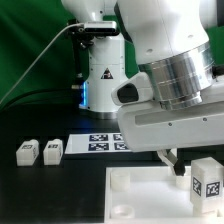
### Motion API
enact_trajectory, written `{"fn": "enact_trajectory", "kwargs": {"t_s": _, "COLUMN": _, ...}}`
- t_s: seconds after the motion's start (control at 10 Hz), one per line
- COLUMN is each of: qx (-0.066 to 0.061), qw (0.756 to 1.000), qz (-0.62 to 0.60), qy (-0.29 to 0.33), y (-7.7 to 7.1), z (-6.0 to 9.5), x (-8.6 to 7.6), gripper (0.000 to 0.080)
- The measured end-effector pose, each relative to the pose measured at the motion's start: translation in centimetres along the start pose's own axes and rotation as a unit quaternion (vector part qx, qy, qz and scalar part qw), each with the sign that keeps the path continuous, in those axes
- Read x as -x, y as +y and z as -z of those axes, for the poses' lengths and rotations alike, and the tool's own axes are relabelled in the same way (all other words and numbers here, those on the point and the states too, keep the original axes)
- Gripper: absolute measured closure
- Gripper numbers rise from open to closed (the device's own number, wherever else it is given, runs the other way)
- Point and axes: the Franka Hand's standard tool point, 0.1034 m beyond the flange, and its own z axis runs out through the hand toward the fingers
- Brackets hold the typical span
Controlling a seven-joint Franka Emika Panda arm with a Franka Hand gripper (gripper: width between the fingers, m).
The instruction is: Assemble one leg
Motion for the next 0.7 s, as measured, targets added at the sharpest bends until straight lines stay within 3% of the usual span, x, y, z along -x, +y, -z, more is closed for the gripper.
{"fn": "enact_trajectory", "kwargs": {"t_s": 0.1, "qx": 0.004, "qw": 0.998, "qz": 0.064, "qy": -0.002, "y": 0.2, "z": 0.1, "x": -0.1, "gripper": 0.0151}}
{"fn": "enact_trajectory", "kwargs": {"t_s": 0.2, "qx": 0.022, "qw": 0.989, "qz": 0.143, "qy": -0.001, "y": 0.6, "z": 0.5, "x": -0.7, "gripper": 0.0150}}
{"fn": "enact_trajectory", "kwargs": {"t_s": 0.4, "qx": 0.054, "qw": 0.953, "qz": 0.298, "qy": 0.004, "y": -0.1, "z": 0.6, "x": -1.1, "gripper": 0.0150}}
{"fn": "enact_trajectory", "kwargs": {"t_s": 0.5, "qx": 0.053, "qw": 0.939, "qz": 0.339, "qy": 0.002, "y": -0.3, "z": 0.5, "x": -1.2, "gripper": 0.0150}}
{"fn": "enact_trajectory", "kwargs": {"t_s": 0.7, "qx": 0.050, "qw": 0.953, "qz": 0.300, "qy": 0.004, "y": -0.3, "z": 0.5, "x": -1.1, "gripper": 0.0159}}
